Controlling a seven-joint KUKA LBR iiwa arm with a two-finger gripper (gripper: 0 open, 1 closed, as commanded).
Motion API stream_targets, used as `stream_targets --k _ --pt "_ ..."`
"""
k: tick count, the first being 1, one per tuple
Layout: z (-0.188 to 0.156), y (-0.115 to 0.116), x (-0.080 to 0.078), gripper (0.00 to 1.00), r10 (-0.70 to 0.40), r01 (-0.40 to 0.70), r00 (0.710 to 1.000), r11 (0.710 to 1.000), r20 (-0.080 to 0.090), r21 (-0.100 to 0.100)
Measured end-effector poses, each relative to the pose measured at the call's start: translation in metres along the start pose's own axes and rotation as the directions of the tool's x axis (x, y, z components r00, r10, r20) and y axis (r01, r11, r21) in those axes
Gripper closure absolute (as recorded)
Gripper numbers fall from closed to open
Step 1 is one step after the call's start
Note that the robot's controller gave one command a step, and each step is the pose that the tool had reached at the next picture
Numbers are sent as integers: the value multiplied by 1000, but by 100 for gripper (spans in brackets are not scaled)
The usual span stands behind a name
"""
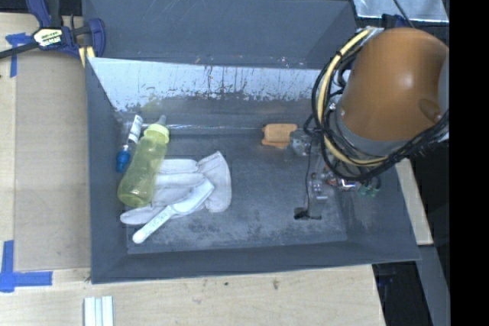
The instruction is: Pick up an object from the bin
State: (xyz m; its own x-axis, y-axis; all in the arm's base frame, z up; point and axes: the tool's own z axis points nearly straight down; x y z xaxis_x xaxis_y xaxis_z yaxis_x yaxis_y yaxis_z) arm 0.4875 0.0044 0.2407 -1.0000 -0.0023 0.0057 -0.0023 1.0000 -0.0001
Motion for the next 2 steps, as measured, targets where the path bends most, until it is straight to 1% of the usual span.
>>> stream_targets --k 1,2 --pt "-4 0 -1 0 0 0 1000 1000 9 0" --pt "39 10 -26 0 -24 24 1000 1000 18 1"
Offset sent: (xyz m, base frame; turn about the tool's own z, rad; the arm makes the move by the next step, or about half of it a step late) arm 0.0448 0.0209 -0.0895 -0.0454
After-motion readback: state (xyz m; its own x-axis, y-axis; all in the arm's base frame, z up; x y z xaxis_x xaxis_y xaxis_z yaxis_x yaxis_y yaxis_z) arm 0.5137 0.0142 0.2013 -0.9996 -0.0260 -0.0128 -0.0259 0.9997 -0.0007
